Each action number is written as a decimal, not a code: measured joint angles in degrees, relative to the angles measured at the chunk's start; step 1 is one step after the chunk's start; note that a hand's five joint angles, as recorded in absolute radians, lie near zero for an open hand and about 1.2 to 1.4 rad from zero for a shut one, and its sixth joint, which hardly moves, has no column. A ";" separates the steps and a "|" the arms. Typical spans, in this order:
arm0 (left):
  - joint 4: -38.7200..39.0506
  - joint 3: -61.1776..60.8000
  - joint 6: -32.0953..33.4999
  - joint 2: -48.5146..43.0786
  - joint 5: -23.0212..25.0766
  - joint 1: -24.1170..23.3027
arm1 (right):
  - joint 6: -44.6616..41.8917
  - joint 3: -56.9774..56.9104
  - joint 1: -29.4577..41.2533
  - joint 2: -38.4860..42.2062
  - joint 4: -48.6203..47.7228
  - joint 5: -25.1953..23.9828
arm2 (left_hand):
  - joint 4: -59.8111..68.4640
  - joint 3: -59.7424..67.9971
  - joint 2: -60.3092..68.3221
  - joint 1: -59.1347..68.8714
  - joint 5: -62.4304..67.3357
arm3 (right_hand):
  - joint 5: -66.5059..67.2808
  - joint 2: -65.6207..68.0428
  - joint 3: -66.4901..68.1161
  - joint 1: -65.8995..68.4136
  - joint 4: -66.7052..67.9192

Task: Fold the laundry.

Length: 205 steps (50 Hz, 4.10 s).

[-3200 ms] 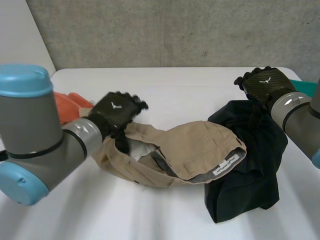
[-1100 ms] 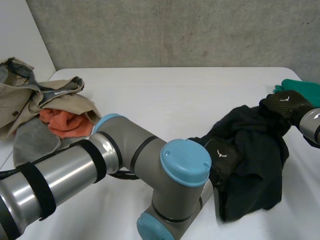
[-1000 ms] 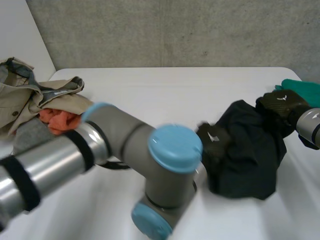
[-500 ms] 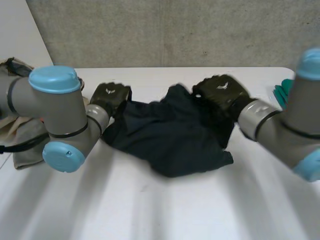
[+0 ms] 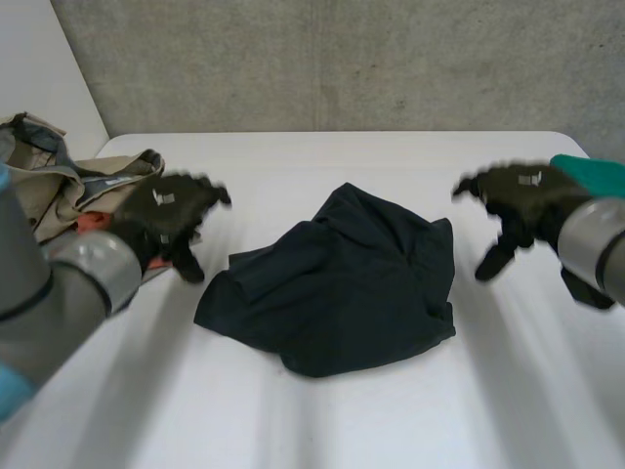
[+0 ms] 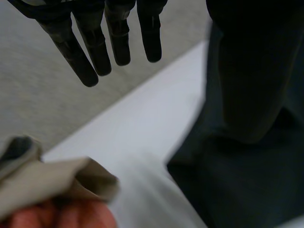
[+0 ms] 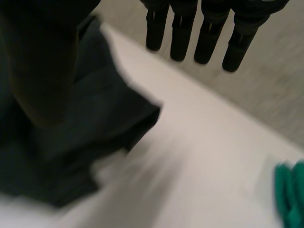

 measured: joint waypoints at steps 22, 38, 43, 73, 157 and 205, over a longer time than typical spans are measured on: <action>7.74 0.61 8.55 -17.37 3.15 -3.26 | -3.13 14.89 3.86 10.85 -20.02 -5.40 | -9.80 -9.10 -9.63 -9.73 -8.80 | -8.47 -7.87 -7.95 -7.60 -7.84; 7.89 10.24 10.46 -19.88 -4.86 -8.10 | -0.25 10.28 6.74 12.10 -28.25 0.41 | 46.49 46.23 46.68 43.59 44.14 | 41.81 44.09 43.94 41.37 45.17; 7.12 8.11 7.09 -9.07 -5.99 -8.29 | -2.72 6.44 3.66 4.28 -22.78 -0.52 | 46.61 46.23 46.68 43.59 44.14 | 41.81 44.09 43.94 41.37 45.18; 0.09 16.50 -0.30 -21.20 -10.92 -10.95 | -20.62 -27.24 6.19 32.32 -10.67 -0.56 | 5.49 6.36 5.91 5.20 5.26 | -11.04 -11.29 -11.43 -10.91 -10.75; -14.15 32.25 -7.22 12.74 -9.98 -5.84 | -5.50 -41.42 -1.04 -2.30 15.58 -4.03 | 46.63 46.49 46.96 43.56 45.23 | 43.23 44.14 44.61 40.85 45.43; 13.74 53.10 -9.24 -32.52 -15.19 1.26 | -0.50 -23.65 6.47 26.79 -39.49 6.74 | -10.30 -9.61 -10.05 -11.60 -9.00 | -11.09 -11.31 -11.64 -10.95 -11.15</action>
